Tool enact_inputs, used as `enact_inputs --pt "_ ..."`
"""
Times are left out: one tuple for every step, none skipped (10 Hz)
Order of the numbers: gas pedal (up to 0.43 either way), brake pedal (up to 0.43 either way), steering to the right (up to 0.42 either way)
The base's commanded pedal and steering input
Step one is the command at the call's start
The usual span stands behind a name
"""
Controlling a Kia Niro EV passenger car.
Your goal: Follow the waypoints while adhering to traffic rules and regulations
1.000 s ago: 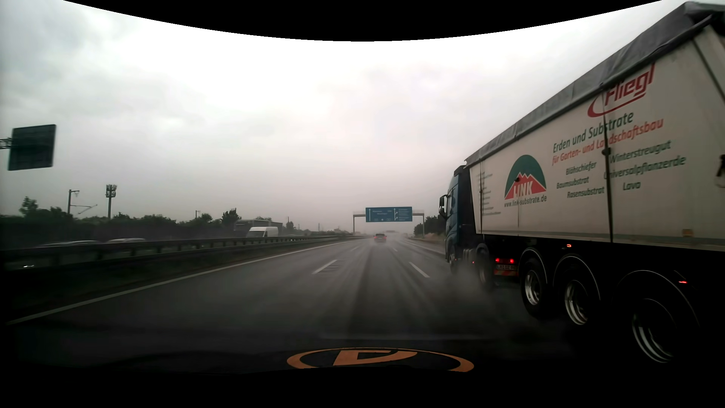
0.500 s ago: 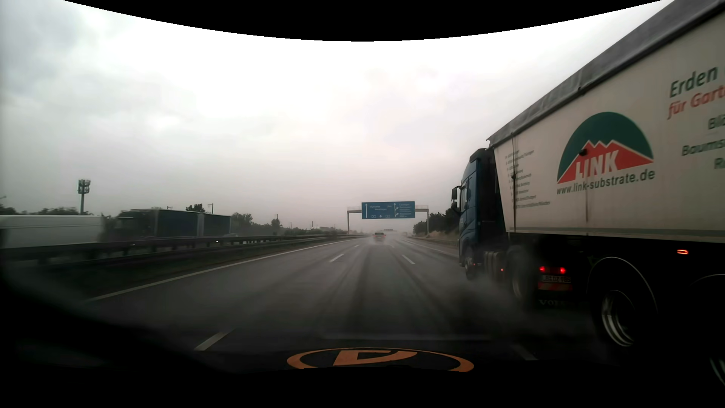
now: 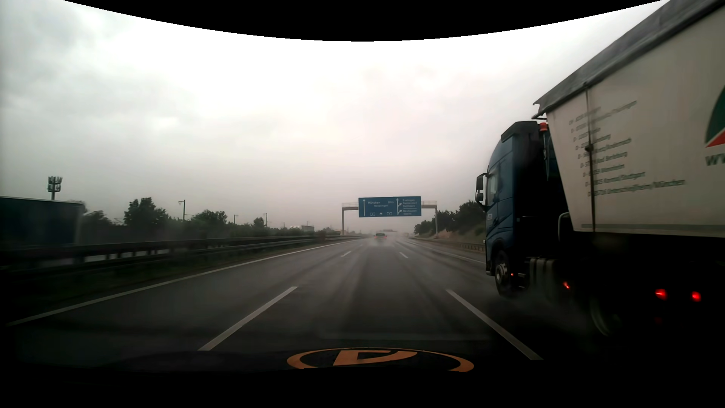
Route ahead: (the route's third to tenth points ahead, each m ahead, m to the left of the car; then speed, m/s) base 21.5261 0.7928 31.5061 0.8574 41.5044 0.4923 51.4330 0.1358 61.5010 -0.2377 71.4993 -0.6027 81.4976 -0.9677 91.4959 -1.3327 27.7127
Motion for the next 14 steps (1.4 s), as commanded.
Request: enact_inputs --pt "0.287 0.0 0.001" --pt "0.287 0.0 0.001" --pt "0.28 0.0 0.001" --pt "0.28 0.0 0.004" --pt "0.28 0.0 0.004" --pt "0.28 0.0 0.004" --pt "0.26 0.0 0.004" --pt "0.26 0.0 0.004" --pt "0.26 0.0 0.004" --pt "0.248 0.0 0.004" --pt "0.228 0.0 0.004" --pt "0.228 0.0 0.004" --pt "0.228 0.0 0.004" --pt "0.22 0.0 0.003"
